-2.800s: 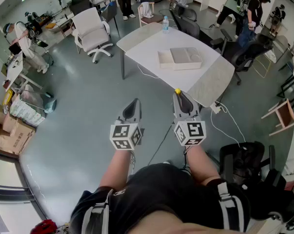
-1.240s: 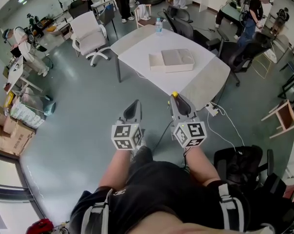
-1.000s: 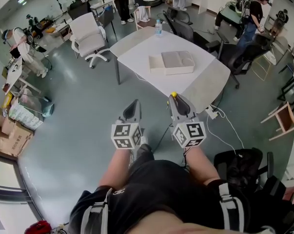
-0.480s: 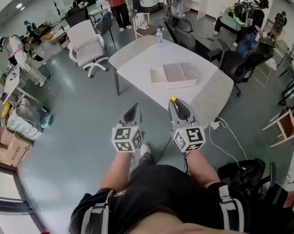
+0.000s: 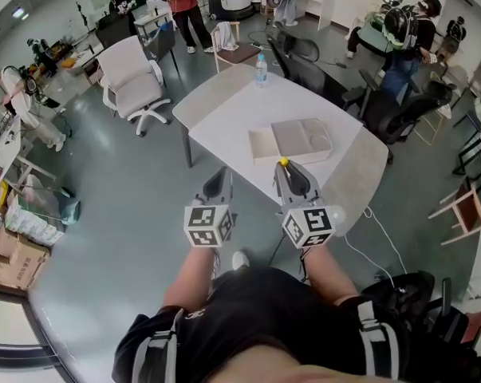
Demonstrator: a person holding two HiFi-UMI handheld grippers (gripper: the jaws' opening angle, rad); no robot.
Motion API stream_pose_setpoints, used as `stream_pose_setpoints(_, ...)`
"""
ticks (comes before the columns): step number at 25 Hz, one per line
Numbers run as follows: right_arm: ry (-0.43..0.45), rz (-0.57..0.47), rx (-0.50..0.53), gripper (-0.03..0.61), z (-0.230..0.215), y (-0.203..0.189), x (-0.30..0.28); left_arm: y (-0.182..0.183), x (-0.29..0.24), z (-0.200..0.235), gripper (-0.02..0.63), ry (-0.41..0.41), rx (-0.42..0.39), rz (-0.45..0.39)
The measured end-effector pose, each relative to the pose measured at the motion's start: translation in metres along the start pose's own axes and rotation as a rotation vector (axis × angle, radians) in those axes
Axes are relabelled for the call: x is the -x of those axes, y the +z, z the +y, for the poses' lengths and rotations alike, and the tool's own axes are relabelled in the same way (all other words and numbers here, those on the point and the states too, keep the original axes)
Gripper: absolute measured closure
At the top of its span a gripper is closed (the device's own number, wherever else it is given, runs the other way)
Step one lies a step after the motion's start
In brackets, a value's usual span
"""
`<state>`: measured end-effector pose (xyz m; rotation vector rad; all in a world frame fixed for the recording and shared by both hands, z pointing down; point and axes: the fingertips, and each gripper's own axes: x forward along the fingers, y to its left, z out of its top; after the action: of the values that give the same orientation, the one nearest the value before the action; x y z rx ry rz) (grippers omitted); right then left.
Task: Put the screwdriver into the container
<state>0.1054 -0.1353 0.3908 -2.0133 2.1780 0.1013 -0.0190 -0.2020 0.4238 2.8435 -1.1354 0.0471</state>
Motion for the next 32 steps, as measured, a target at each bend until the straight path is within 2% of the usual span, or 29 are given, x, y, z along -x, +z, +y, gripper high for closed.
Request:
stream_pose_setpoints(5, -0.009, 0.027, -0.04, 0.514, -0.014, -0.012, -0.066, 0.004, -0.048, 0.047, 0.603, -0.004, 0.015, 0.014)
stream_pose_setpoints(10, -0.028, 0.039, -0.015, 0.512, -0.021, -0.027, -0.129, 0.006, -0.096, 0.097, 0.603, -0.023, 0.036, 0.017)
stream_pose_setpoints(16, -0.081, 0.077, -0.025, 0.514, -0.037, -0.042, -0.171, 0.005, -0.136, 0.146, 0.603, -0.035, 0.072, 0.028)
stream_pose_setpoints(21, -0.092, 0.108, -0.034, 0.512, -0.063, -0.058, -0.186, -0.001, -0.159, 0.148, 0.603, -0.027, 0.065, 0.037)
stream_pose_setpoints(32, -0.006, 0.185, 0.002, 0.512, -0.108, -0.082, -0.227, 0.002, -0.209, 0.134, 0.603, 0.028, 0.068, 0.042)
